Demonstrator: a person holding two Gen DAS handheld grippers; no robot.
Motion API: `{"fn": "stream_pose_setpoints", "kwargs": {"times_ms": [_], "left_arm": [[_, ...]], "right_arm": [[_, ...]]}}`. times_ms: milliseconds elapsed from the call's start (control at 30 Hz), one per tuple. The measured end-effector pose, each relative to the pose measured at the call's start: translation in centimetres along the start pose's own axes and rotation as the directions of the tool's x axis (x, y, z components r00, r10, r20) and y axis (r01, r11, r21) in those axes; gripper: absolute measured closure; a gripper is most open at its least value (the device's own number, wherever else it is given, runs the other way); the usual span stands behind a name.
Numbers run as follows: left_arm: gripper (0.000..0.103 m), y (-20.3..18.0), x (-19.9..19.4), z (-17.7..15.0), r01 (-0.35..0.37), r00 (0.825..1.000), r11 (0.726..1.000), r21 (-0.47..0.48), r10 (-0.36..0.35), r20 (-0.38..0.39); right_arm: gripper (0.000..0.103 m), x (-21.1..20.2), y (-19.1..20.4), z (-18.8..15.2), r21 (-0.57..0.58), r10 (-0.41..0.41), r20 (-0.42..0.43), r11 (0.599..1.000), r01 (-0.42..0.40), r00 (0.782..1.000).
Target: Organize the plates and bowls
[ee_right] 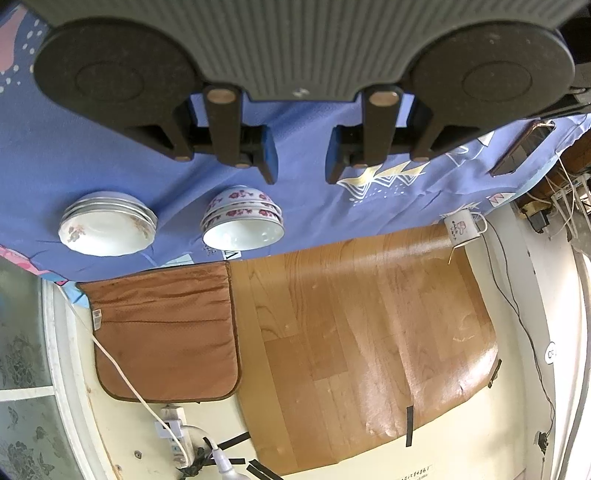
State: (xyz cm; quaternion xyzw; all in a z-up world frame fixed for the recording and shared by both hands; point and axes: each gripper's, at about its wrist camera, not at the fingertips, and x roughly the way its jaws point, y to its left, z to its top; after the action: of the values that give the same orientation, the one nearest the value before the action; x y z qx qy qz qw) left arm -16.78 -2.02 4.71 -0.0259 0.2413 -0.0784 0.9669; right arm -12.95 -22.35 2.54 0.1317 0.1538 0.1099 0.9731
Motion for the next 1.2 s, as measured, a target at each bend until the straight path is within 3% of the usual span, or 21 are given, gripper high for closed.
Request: {"fn": "stream_pose_setpoints", "kwargs": {"times_ms": [667,1200], "left_arm": [[0.046,-0.1,0.1,-0.9,0.058,0.998,0.998,-0.006,-0.058,-0.025],[0.041,-1.2,-0.3,-1.1,0.053,0.998,0.998,0.040,-0.052,-0.025]], "right_arm": [[0.072,0.1,-1.1,-1.1,0.018,-0.028,-0.077,0.999,0.030,0.997],[0.072,-0.9,-1.4,-1.2,0.022,-0.012,-0.049,1.000,0.013,0.999]]}}
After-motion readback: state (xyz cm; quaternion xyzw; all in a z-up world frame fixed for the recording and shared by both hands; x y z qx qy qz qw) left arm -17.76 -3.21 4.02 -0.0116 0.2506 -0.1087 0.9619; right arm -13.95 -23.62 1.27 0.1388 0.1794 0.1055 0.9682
